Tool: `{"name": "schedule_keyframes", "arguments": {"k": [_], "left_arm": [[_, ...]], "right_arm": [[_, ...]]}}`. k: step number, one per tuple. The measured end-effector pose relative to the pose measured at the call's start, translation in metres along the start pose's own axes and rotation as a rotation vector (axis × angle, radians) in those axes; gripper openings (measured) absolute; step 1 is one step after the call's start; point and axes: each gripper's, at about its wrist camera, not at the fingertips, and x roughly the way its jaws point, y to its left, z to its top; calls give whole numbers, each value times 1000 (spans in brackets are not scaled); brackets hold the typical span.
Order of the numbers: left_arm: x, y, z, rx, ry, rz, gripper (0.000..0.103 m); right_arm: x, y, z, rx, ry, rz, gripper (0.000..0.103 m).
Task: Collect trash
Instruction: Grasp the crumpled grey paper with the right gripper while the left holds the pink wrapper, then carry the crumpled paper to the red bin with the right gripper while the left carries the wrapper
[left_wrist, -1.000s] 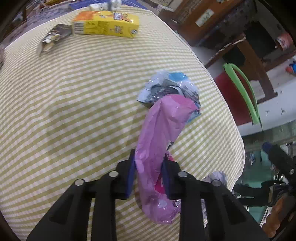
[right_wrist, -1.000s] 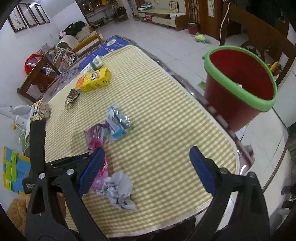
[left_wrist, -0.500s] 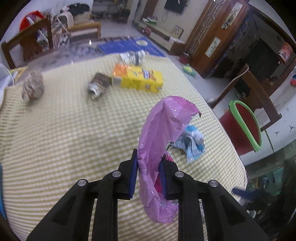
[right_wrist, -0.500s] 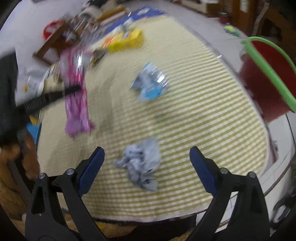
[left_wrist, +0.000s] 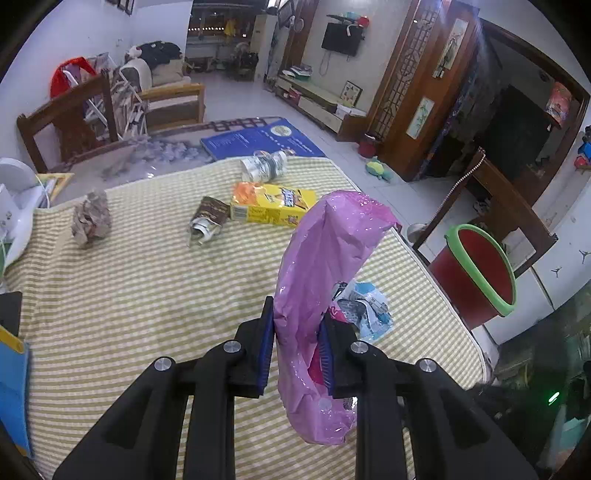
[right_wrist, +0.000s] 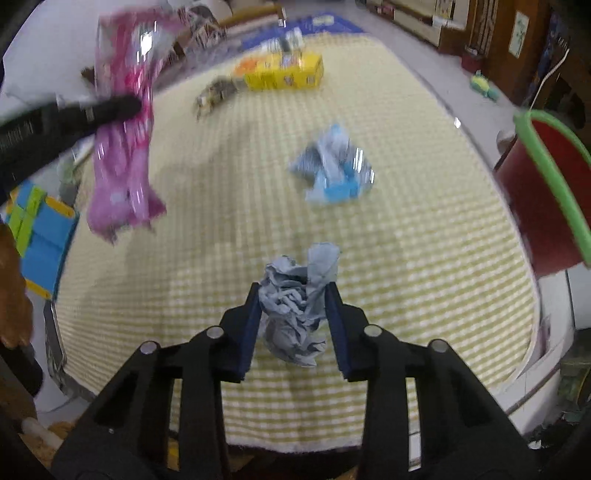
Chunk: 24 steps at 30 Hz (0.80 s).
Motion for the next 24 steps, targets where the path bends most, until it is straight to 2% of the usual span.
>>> {"name": "schedule_keyframes", "arguments": {"k": [5,10,16,24], "left_arm": [[-14,2,5,0,-44,28,20],[-27,3,13,-11,-87,34,20],[-36,-3,17,-3,-117,34,20],[-39,-12,19,6,-134,35,20]], "right_arm": [[-39,5,23,-18,-170,-14,34],[-71,4,44,-16,-287,-18,34],[-96,4,52,-24,-361,-16,34],[-104,-4,53,-15,-394,-17,34]]}}
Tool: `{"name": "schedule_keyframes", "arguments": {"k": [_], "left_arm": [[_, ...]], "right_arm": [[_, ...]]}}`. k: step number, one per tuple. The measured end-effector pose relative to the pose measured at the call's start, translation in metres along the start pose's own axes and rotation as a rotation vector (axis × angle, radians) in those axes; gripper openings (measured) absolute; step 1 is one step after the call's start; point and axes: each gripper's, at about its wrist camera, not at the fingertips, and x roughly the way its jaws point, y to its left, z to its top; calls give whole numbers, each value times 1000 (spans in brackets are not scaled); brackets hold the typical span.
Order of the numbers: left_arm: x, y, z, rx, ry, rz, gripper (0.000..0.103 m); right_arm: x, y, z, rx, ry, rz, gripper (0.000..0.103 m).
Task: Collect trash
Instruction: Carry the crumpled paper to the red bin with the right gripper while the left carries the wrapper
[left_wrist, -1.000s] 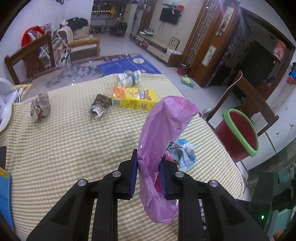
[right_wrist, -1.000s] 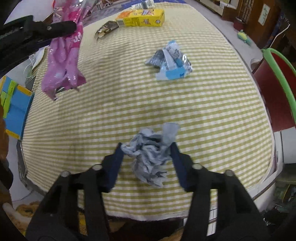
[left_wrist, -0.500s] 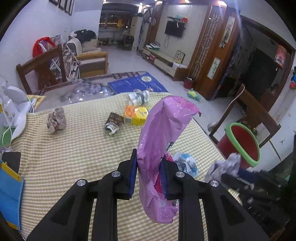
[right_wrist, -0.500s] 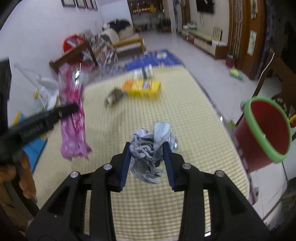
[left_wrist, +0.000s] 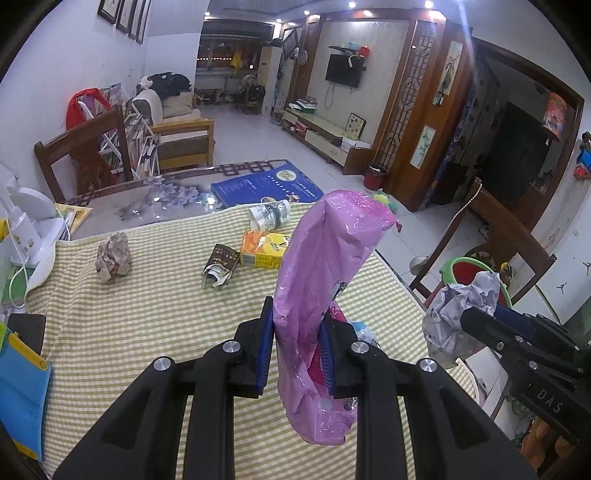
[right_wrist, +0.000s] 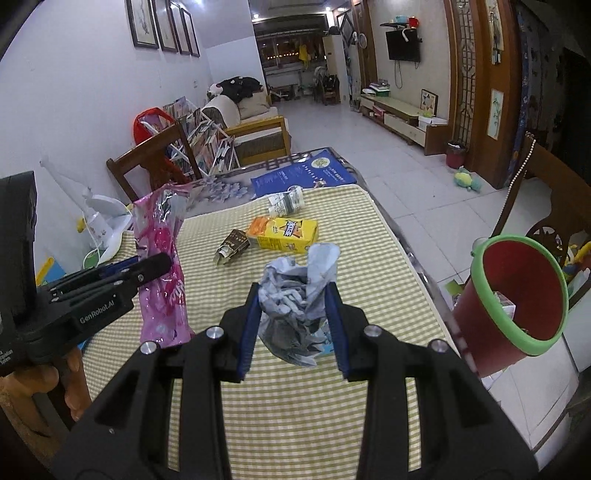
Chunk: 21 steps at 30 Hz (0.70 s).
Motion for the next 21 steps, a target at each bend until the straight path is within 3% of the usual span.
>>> {"name": "schedule_keyframes", "arguments": {"k": [12,21], "left_arm": [[10,-29,9,15,-7,-1,20],[32,-70,18,13,8,34,20]], "right_arm": [[-14,-30,9,-4,-51,-24,34],[-5,-80,23,-8,-37,16,34]]}}
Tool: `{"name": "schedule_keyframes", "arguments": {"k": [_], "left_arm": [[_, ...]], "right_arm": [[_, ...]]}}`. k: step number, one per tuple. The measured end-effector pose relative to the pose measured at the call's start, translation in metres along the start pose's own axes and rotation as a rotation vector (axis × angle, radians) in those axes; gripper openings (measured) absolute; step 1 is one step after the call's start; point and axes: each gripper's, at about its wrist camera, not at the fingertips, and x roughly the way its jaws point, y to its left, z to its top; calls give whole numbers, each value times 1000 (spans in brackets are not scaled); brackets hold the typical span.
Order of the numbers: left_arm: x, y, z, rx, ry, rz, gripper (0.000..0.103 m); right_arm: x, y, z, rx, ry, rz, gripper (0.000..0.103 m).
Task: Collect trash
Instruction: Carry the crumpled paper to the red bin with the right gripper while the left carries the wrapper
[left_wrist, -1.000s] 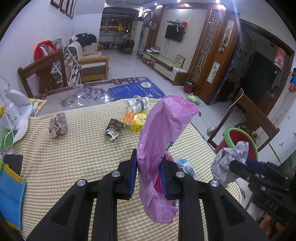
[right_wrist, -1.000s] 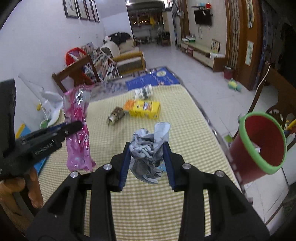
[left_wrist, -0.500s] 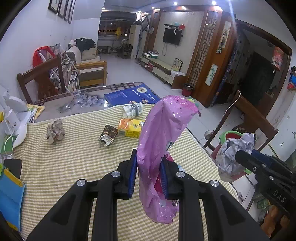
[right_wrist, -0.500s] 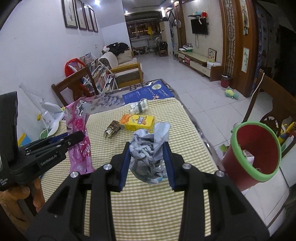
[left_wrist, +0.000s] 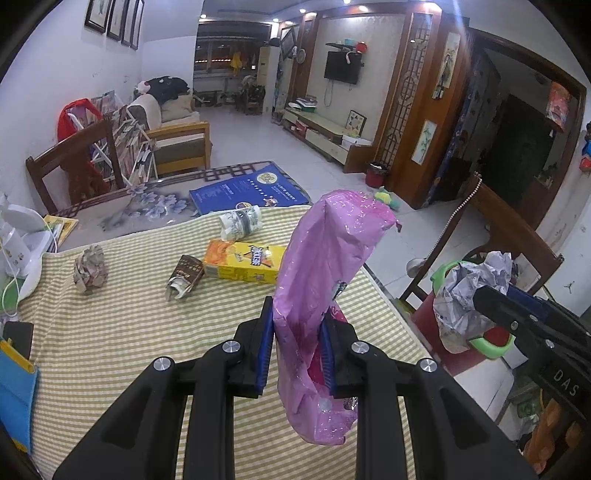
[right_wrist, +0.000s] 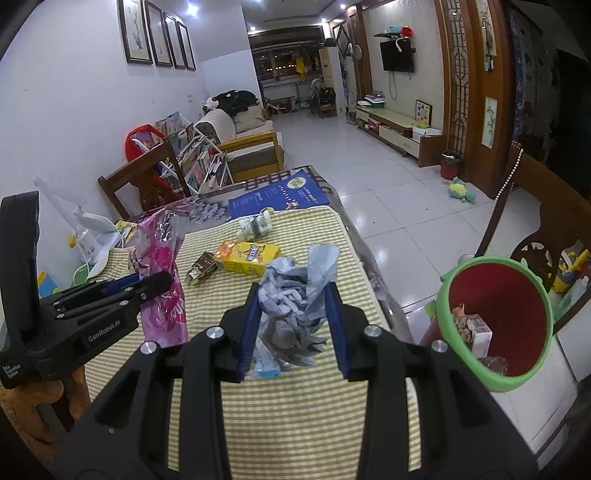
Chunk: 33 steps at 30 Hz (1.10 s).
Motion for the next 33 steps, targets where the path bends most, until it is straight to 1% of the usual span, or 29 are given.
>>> {"name": "schedule_keyframes", "arguments": {"k": [7,13,21,33], "left_arm": [[21,-38,8,-17,8,36,20],[29,-67,13,-33,0,60,20],[33,-94,16,-56,-10,85,21],[48,-124,12,-82,20,104,21]], "right_arm": [[10,-38,9,-9,14,36,34],[12,-66,22,-29,12,64,34],[8,-94,28,-57,10,95,34],[12,-127,25,-57,51,134,34]]}}
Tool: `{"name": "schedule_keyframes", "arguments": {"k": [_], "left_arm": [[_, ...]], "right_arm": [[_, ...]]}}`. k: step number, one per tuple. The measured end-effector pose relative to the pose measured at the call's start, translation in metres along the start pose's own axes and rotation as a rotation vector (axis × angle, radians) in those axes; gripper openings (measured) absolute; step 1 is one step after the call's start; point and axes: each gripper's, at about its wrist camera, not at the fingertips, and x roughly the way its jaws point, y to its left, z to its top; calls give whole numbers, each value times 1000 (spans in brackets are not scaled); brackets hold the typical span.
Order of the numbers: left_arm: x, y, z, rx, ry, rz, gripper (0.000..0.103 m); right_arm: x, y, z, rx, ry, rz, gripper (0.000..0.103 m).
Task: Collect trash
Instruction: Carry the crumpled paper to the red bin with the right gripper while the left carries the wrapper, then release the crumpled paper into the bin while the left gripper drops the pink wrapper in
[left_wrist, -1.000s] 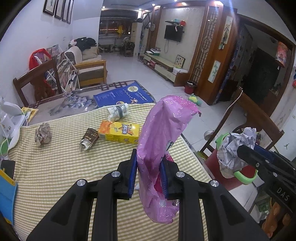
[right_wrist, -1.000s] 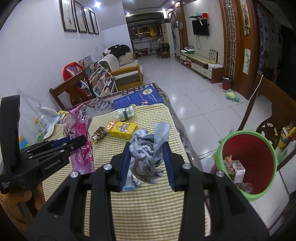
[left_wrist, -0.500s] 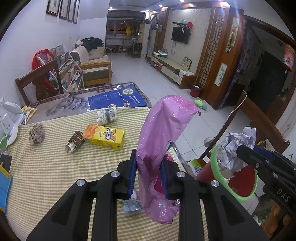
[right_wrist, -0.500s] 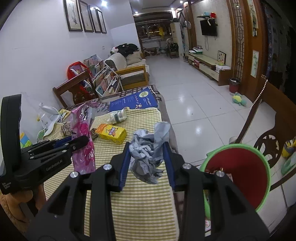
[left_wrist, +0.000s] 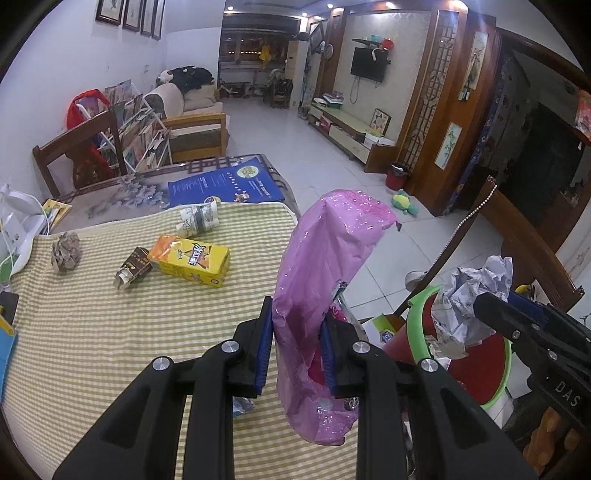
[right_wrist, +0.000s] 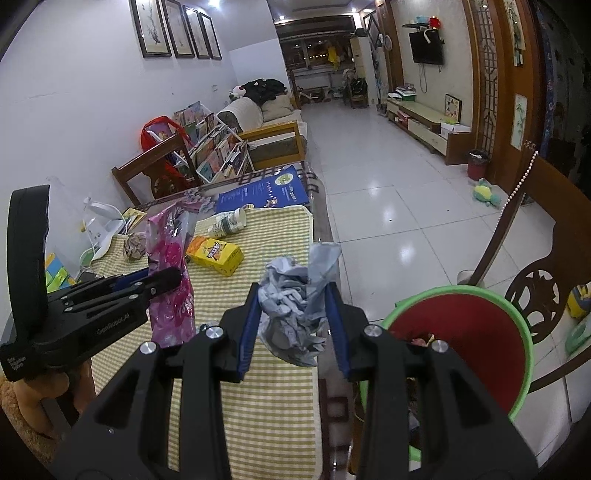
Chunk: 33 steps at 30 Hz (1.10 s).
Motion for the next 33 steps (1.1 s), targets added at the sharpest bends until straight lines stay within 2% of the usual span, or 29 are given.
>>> {"name": "schedule_keyframes", "arguments": {"k": [12,18,26,33], "left_arm": [[19,-41,0,40,37,-30,21],[27,-69,2,84,48,-66,21],[47,-108,0,141,93,-161,21],[71,-157,-5,238,148,-269,21]], "right_arm": [[-8,-47,-10,67,7,-48,34],[-10,-91,-18,143,26,-133,34],[-15,-141,-33,233,49,-225,34],[-22,-174,-41,288,53,-280,34]]}}
